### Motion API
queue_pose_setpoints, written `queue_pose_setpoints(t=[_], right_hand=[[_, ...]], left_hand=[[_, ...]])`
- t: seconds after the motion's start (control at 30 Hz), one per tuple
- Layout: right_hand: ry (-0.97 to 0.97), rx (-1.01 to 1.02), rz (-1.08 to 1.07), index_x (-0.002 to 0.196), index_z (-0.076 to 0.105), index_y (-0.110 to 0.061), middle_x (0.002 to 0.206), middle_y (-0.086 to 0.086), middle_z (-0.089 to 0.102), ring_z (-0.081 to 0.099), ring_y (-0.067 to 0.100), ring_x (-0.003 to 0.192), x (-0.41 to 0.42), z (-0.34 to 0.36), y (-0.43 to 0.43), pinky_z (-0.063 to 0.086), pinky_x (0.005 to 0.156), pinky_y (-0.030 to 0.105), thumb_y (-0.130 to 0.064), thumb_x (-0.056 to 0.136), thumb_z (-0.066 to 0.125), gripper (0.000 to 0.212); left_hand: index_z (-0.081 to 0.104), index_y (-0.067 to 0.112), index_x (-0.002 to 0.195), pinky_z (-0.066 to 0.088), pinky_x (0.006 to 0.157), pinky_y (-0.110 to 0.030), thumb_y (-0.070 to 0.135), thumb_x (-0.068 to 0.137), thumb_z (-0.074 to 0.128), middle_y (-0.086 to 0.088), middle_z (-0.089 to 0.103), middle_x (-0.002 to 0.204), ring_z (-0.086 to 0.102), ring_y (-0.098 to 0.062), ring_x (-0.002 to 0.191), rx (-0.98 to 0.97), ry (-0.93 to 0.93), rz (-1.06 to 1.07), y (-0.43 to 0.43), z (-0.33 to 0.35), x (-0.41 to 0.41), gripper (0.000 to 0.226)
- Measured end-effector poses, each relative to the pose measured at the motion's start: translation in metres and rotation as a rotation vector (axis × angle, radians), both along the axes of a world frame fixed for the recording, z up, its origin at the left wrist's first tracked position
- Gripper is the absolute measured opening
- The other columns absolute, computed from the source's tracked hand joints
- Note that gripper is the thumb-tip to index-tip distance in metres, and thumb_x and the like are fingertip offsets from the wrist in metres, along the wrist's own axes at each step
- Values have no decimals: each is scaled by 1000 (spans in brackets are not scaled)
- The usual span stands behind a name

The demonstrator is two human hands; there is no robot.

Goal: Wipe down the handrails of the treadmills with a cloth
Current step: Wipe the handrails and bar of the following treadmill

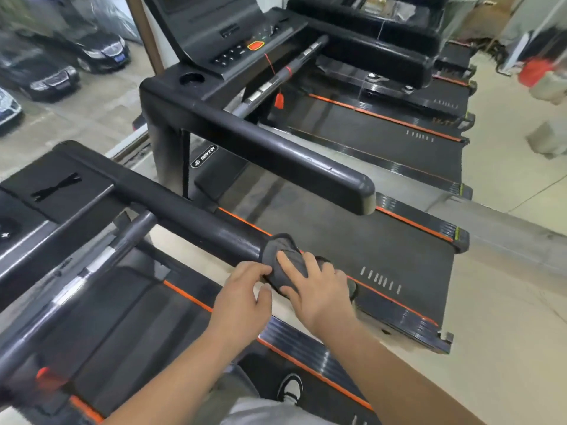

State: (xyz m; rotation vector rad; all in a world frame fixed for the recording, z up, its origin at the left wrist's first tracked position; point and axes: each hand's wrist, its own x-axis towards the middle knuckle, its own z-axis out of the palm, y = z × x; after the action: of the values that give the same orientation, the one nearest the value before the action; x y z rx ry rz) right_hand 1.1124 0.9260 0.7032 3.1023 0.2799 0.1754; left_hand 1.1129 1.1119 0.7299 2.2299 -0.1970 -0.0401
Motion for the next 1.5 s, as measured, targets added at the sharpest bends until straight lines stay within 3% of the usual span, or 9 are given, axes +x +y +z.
queue_pose_setpoints(t=[0.33, 0.5, 0.63, 0.8, 1.0, 1.17, 1.27, 1.37, 1.5], right_hand=[[-78, 697, -358, 148, 51, -34, 151, 14, 42, 44, 32, 134, -56, -25, -23, 38, 114, 45, -55, 104, 37, 50], [229, 1199, -570, 100, 72, -32, 99, -14, 70, 63, 1, 101, -24, -6, -48, 47, 88, 22, -48, 101, 57, 22], [691, 1436, -824, 87, 79, -21, 78, -16, 75, 70, -3, 66, 3, 21, -68, 47, 54, 10, -53, 93, 68, 35], [444, 1454, -918, 88, 69, -27, 88, -13, 69, 65, 5, 87, -21, 13, -49, 48, 83, 32, -61, 101, 46, 43], [74, 1100, -867, 158, 31, -16, 163, 15, 27, 26, 31, 149, -66, -24, 12, 26, 121, 48, -65, 95, 23, 80], [5, 1187, -821, 127, 63, -26, 133, 3, 61, 53, 23, 126, -46, -23, -10, 42, 110, 48, -67, 92, 42, 58], [339, 1344, -870, 87, 70, -19, 87, 0, 72, 68, 23, 85, -12, 1, -47, 56, 81, 39, -58, 94, 55, 43], [767, 1360, -892, 99, 72, -20, 93, -4, 70, 60, 6, 73, 14, 23, -69, 47, 64, 25, -46, 95, 65, 27], [683, 1258, -888, 97, 73, -14, 108, 5, 72, 60, 10, 77, 18, 19, -61, 41, 81, 33, -48, 98, 59, 37]], left_hand=[[68, 26, 106, 56, 74, -37, 18, 89, 55, 17, 58, 99, 61, -4, 83, 16, -88, -125, -49, -4, 3, 22], [68, 24, 110, 55, 75, -34, 14, 91, 57, 18, 59, 100, 61, -5, 84, 20, -54, -124, -39, -8, -2, 24], [70, 24, 111, 55, 77, -27, 7, 93, 61, 20, 60, 103, 63, -3, 90, 29, -18, -121, -37, -7, -3, 26], [69, 25, 111, 57, 75, -36, 14, 93, 57, 17, 61, 104, 64, -9, 90, -9, 1, -173, -44, -3, -12, 25], [66, 29, 112, 58, 75, -40, 16, 92, 56, 20, 61, 109, 64, -6, 90, -20, -24, -206, -49, -11, -28, 26], [68, 26, 113, 57, 76, -37, 9, 94, 59, 18, 62, 110, 65, -8, 91, -40, -26, -197, -42, 0, -28, 27], [69, 26, 111, 56, 76, -32, 2, 95, 62, 19, 62, 109, 64, -10, 90, -45, -4, -145, -36, 3, -25, 30], [69, 28, 111, 54, 76, -26, 1, 95, 62, 20, 62, 108, 63, -10, 89, -61, 28, -116, -32, 5, -24, 32], [70, 27, 110, 56, 77, -30, -2, 94, 62, 19, 63, 108, 65, -15, 92, -98, 65, -105, -19, 3, -28, 34]])
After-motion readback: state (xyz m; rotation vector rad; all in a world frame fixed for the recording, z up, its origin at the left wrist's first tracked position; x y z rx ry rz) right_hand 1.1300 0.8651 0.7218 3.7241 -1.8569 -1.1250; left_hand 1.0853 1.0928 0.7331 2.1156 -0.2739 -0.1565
